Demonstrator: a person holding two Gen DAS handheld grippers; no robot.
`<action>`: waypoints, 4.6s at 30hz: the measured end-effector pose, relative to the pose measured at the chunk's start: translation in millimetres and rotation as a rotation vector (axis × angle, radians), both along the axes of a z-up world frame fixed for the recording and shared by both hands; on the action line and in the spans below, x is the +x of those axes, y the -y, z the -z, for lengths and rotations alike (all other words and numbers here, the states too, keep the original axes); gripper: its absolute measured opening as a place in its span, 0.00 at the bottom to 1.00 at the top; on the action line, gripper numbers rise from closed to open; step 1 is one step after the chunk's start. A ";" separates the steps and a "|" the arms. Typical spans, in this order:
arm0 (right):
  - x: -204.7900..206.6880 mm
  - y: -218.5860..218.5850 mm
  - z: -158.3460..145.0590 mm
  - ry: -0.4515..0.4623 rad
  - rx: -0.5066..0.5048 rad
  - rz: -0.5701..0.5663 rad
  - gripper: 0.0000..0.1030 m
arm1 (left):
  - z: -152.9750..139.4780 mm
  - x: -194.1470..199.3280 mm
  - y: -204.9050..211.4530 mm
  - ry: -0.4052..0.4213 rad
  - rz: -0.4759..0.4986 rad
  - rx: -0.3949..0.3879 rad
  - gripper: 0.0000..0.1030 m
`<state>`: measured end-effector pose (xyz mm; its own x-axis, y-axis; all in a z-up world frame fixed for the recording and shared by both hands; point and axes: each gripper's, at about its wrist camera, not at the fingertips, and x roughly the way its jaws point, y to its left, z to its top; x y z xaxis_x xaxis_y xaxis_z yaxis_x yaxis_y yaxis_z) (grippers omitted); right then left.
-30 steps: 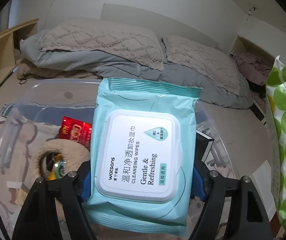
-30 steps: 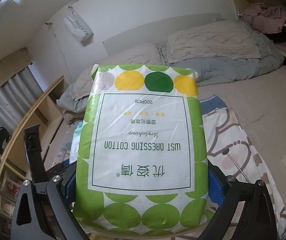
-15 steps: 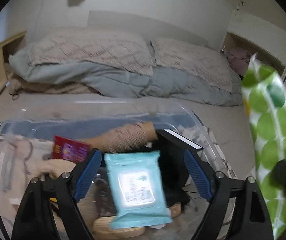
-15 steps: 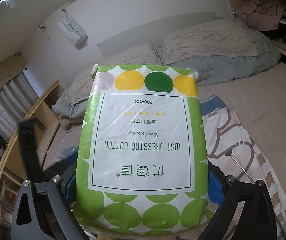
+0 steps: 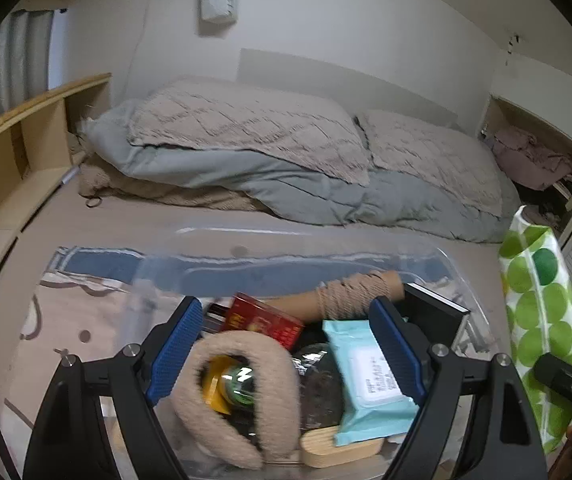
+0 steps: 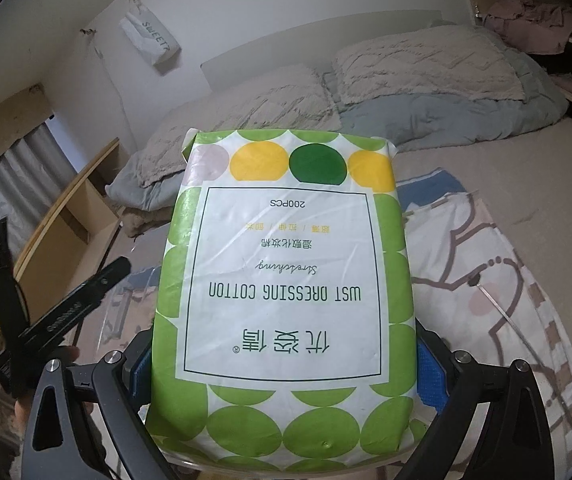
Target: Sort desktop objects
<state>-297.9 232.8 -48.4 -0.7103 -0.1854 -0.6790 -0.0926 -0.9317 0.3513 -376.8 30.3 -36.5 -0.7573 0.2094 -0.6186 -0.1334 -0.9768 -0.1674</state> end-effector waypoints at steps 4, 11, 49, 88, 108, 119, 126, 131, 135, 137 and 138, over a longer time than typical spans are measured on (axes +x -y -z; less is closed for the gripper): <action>-13.0 17.1 3.3 0.007 0.006 -0.011 0.96 | -2.4 3.0 15.2 -0.020 -0.009 0.001 0.83; -42.8 46.1 15.4 0.026 0.005 -0.026 0.96 | -4.9 5.1 41.9 -0.033 -0.023 0.047 0.83; -75.4 100.7 40.2 0.037 0.174 -0.035 0.96 | 5.7 1.6 77.6 0.002 -0.023 0.106 0.83; 3.0 52.6 -14.9 -0.149 0.134 -0.025 1.00 | -28.7 67.9 54.5 -0.115 -0.058 -0.064 1.00; 83.3 38.3 -52.5 -0.213 0.206 -0.057 1.00 | -41.3 164.5 52.4 -0.157 -0.146 -0.153 1.00; 138.2 32.7 -51.6 -0.217 0.255 -0.076 1.00 | -42.8 216.4 29.0 -0.165 -0.141 -0.151 1.00; 174.3 23.5 -41.8 -0.217 0.308 -0.076 1.00 | -41.6 252.9 12.9 -0.176 -0.127 -0.150 1.00; 196.7 17.3 -33.6 -0.204 0.318 -0.083 1.00 | -40.4 278.0 6.6 -0.208 -0.145 -0.151 1.00; 214.0 9.1 -27.6 -0.195 0.300 -0.092 1.00 | -38.6 295.1 5.7 -0.210 -0.150 -0.148 1.00; 221.6 4.7 -24.4 -0.190 0.298 -0.087 1.00 | -35.8 302.5 5.3 -0.202 -0.148 -0.149 1.00; 226.1 3.1 -23.8 -0.191 0.306 -0.079 1.00 | -34.5 305.6 4.6 -0.200 -0.148 -0.152 1.00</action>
